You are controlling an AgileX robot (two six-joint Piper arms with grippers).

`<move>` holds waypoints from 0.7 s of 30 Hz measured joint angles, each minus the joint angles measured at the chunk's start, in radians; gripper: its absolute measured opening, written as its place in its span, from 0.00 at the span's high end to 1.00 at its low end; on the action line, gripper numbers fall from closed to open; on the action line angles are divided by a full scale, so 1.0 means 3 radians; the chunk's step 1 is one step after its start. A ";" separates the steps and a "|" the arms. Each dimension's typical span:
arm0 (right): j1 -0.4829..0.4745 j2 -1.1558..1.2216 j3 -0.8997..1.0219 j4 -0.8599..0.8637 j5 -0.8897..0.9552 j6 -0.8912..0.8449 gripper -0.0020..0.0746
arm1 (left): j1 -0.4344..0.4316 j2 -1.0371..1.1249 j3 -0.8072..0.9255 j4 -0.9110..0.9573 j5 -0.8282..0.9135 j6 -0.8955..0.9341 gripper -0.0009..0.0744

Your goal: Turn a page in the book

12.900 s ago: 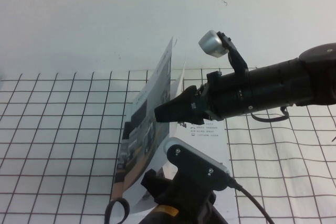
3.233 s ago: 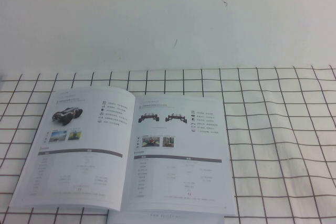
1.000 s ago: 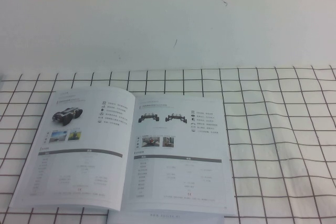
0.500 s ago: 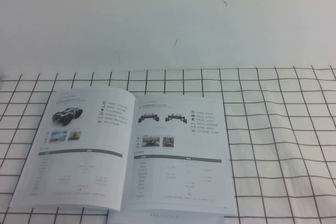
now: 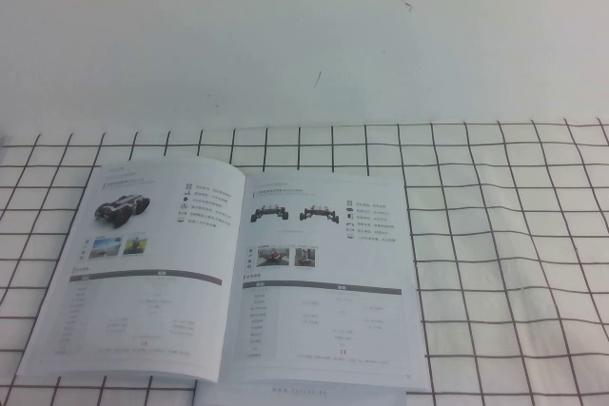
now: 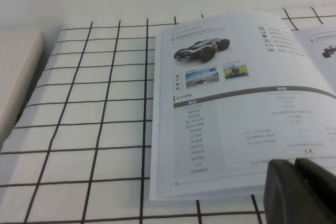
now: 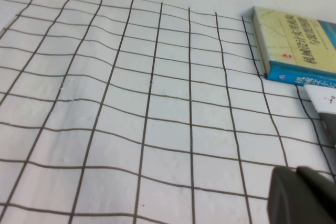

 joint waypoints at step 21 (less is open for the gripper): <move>0.0000 0.0000 0.0000 0.0192 0.0000 0.0000 0.98 | 0.0000 0.0000 0.0000 0.0000 0.0000 0.0000 0.99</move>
